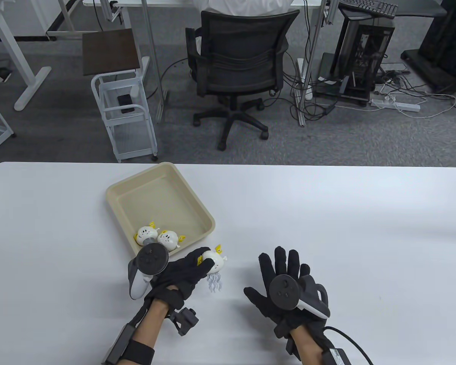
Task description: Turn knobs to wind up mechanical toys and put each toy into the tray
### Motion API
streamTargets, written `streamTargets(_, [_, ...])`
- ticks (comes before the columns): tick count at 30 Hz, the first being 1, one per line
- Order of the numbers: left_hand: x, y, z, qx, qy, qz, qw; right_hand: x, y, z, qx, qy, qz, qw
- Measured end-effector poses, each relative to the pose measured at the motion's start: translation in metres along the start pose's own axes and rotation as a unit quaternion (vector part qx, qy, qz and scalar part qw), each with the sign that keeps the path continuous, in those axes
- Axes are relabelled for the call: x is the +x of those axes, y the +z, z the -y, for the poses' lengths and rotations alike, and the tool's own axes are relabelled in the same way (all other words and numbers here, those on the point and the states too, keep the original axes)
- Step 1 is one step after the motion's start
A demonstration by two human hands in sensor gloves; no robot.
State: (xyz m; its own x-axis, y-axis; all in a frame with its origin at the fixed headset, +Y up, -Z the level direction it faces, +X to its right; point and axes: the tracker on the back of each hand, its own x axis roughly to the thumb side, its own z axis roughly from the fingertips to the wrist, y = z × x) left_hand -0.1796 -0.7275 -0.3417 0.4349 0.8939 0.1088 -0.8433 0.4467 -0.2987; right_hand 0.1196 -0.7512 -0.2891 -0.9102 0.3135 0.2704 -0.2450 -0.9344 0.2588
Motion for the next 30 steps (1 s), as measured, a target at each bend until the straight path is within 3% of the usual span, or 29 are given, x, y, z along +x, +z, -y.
streamTargets(3, [0.017,-0.008,-0.030,0.061,-0.016,0.006,0.998,0.000,-0.002,-0.001,0.000,-0.003,0.007,1.000])
streamTargets(6, [0.034,-0.035,-0.071,0.098,-0.082,-0.029,0.991,-0.001,-0.005,0.000,-0.012,-0.006,0.009,1.000])
streamTargets(9, [0.037,-0.081,-0.111,0.119,-0.119,-0.117,0.979,-0.004,-0.003,0.001,-0.016,-0.020,0.010,1.000])
streamTargets(11, [0.026,-0.106,-0.121,0.125,-0.147,-0.170,0.966,-0.006,-0.002,0.002,-0.021,-0.026,0.009,0.999])
streamTargets(17, [-0.021,-0.163,-0.123,0.112,-0.245,-0.286,0.920,-0.008,-0.002,0.000,-0.021,-0.032,0.004,0.999])
streamTargets(20, [-0.040,-0.181,-0.118,0.106,-0.231,-0.311,0.916,-0.004,-0.006,-0.003,-0.016,-0.036,0.006,0.999])
streamTargets(24, [-0.051,-0.193,-0.113,0.093,-0.233,-0.340,0.906,-0.001,-0.008,-0.004,-0.013,-0.021,0.010,1.000])
streamTargets(28, [-0.060,-0.202,-0.103,0.058,-0.282,-0.386,0.877,-0.001,-0.007,-0.004,-0.013,-0.029,0.008,0.999])
streamTargets(30, [-0.057,-0.204,-0.103,0.066,-0.284,-0.391,0.873,-0.003,-0.007,-0.003,-0.017,-0.025,0.005,1.000])
